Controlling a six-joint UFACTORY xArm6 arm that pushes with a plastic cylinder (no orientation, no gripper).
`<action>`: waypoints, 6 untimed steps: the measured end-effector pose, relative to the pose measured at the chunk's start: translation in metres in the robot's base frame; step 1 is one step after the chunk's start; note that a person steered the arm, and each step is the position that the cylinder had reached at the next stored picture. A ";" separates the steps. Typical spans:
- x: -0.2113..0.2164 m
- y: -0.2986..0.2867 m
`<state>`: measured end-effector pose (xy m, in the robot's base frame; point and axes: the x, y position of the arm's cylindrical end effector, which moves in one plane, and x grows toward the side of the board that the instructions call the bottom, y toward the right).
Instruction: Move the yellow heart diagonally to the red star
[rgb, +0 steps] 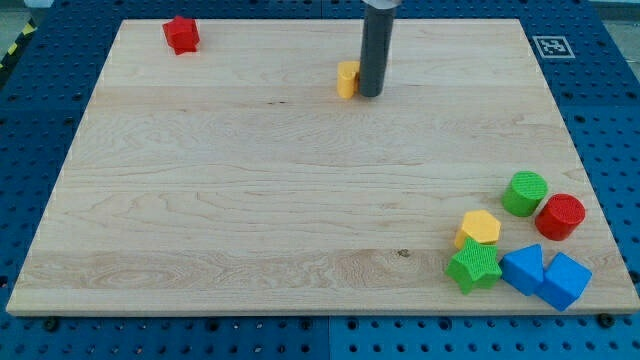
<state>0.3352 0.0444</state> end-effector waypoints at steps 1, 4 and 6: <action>-0.021 -0.079; -0.001 -0.076; -0.032 -0.061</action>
